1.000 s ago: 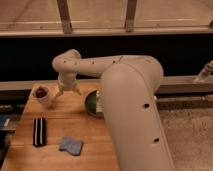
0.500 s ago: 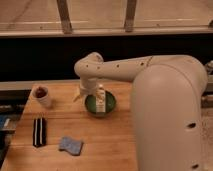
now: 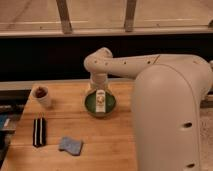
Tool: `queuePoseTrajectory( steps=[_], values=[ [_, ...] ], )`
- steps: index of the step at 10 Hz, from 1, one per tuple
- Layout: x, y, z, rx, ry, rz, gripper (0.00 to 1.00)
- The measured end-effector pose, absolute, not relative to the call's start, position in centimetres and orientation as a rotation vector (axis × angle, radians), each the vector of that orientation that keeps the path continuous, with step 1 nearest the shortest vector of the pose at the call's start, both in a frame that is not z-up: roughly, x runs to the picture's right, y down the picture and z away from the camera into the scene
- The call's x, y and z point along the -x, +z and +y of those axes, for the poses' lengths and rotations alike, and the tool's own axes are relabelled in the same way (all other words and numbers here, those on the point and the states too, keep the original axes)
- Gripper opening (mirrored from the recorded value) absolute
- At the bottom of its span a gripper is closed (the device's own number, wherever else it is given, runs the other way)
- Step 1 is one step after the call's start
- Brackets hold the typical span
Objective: Move the arm in a circular motion
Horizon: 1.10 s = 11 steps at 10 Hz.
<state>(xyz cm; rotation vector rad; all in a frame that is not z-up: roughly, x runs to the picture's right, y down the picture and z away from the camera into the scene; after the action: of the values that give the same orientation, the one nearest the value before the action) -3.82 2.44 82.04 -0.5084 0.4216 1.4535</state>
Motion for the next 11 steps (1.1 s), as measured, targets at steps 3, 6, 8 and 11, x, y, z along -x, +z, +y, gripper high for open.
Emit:
queuePoseTrajectory(
  steps=[3,6,8,11],
  values=[
    [6.6,84.1,0.2,0.495,1.422,0.422,0.80],
    [6.3,84.2,0.0,0.489,1.420,0.430,0.80],
    [8.2,84.5,0.0,0.509,1.374,0.421,0.80],
    [12.5,84.4,0.8,0.545,1.293,0.408,0.80]
  ],
)
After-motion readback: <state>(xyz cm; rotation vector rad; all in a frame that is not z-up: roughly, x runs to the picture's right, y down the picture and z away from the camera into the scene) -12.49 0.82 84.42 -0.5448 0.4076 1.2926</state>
